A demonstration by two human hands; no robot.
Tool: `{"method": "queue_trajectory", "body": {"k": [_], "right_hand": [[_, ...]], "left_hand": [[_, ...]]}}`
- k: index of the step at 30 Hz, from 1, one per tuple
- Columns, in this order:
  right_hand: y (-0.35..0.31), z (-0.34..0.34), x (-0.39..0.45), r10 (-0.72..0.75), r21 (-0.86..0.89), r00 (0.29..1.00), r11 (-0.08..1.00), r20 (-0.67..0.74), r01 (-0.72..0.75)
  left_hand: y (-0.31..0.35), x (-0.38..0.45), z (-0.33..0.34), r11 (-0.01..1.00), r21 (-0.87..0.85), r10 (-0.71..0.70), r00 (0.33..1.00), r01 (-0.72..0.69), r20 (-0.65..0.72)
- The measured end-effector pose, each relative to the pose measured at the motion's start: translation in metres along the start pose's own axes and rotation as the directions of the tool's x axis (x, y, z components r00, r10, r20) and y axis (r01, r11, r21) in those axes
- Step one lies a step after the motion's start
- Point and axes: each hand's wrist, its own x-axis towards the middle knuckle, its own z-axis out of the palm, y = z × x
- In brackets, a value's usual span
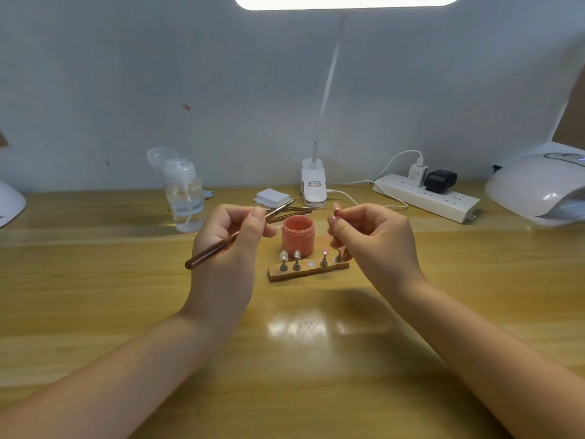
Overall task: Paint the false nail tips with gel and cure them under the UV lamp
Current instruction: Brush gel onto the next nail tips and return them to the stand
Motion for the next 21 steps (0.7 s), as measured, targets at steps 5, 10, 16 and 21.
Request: {"method": "queue_trajectory", "body": {"k": [5,10,16,21], "right_hand": [[0.007,0.012,-0.011,0.007,-0.172,0.997,0.985,0.071,0.005],[0.015,0.017,-0.02,-0.085,-0.33,0.988,0.936,0.127,0.123],[0.021,0.016,-0.017,-0.046,-0.511,0.988,0.852,0.146,0.115],[0.021,0.017,-0.016,-0.006,-0.621,0.984,0.775,0.175,0.115]], "left_hand": [[-0.016,0.006,0.002,0.925,-0.159,-0.35,0.937,0.344,-0.009],[-0.019,0.006,0.005,0.851,-0.276,-0.448,0.892,0.446,0.057],[-0.018,0.004,0.006,0.841,-0.289,-0.463,0.885,0.457,0.053],[-0.018,0.002,0.006,0.848,-0.268,-0.46,0.886,0.457,0.053]]}}
